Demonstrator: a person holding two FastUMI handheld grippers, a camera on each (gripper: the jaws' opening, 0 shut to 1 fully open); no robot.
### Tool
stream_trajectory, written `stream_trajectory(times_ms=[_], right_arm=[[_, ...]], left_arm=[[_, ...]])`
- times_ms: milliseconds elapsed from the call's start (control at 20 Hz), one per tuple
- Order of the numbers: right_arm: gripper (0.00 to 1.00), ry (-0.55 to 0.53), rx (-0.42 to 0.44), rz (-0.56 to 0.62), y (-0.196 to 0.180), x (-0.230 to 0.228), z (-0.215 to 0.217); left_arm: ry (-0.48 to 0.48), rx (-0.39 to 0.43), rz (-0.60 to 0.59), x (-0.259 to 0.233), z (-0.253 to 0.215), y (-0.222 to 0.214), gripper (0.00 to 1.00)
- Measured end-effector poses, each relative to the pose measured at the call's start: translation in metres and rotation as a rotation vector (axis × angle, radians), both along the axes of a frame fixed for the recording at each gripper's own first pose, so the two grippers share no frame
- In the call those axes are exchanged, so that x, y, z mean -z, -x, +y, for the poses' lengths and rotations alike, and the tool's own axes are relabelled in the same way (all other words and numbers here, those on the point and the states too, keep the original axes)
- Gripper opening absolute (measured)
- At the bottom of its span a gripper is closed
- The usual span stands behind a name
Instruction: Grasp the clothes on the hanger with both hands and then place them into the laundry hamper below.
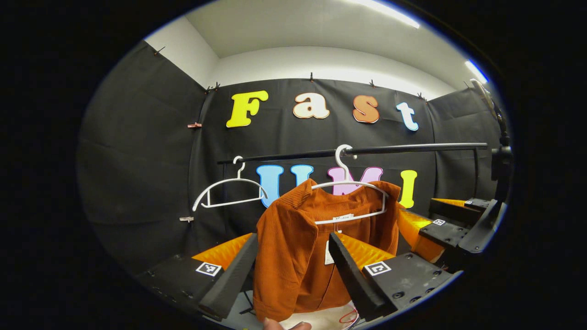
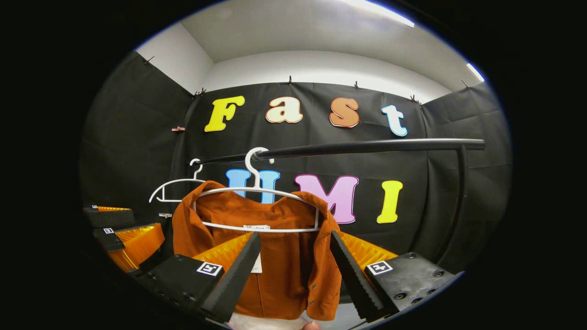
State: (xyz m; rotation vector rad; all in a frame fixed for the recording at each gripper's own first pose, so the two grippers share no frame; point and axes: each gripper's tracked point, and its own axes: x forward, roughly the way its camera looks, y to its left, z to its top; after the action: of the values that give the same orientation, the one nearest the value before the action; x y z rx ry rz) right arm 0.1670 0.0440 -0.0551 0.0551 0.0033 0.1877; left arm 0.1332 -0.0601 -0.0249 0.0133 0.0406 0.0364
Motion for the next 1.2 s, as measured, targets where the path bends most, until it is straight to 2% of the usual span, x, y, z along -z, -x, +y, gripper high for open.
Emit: stream_trajectory(times_ms=[200, 400, 500, 750, 950, 1200], right_arm=[[0.98, -0.022, -0.014, -0.003, -0.031, 0.015, -0.005], [0.99, -0.03, 0.018, 0.055, -0.057, 0.055, -0.014], [0.98, -0.034, 0.035, 0.058, -0.068, 0.067, -0.018], [0.98, -0.039, 0.034, 0.007, -0.097, 0.065, -0.021], [0.98, -0.052, 0.064, 0.013, -0.12, 0.075, -0.027], [0.98, -0.182, 0.036, 0.011, -0.145, 0.074, -0.022]], left_arm=[[-0.004, 0.002, 0.012, 0.013, -0.016, -0.038, 0.98], [-0.039, -0.106, 0.018, 0.033, 0.001, -0.078, 0.96], [-0.063, -0.13, 0.016, 0.042, 0.0, -0.093, 0.96], [-0.09, -0.166, -0.034, 0.035, -0.008, -0.113, 0.95], [-0.118, -0.257, -0.034, 0.035, 0.01, -0.119, 0.95], [-0.154, -0.257, -0.043, 0.026, 0.015, -0.125, 0.46]])
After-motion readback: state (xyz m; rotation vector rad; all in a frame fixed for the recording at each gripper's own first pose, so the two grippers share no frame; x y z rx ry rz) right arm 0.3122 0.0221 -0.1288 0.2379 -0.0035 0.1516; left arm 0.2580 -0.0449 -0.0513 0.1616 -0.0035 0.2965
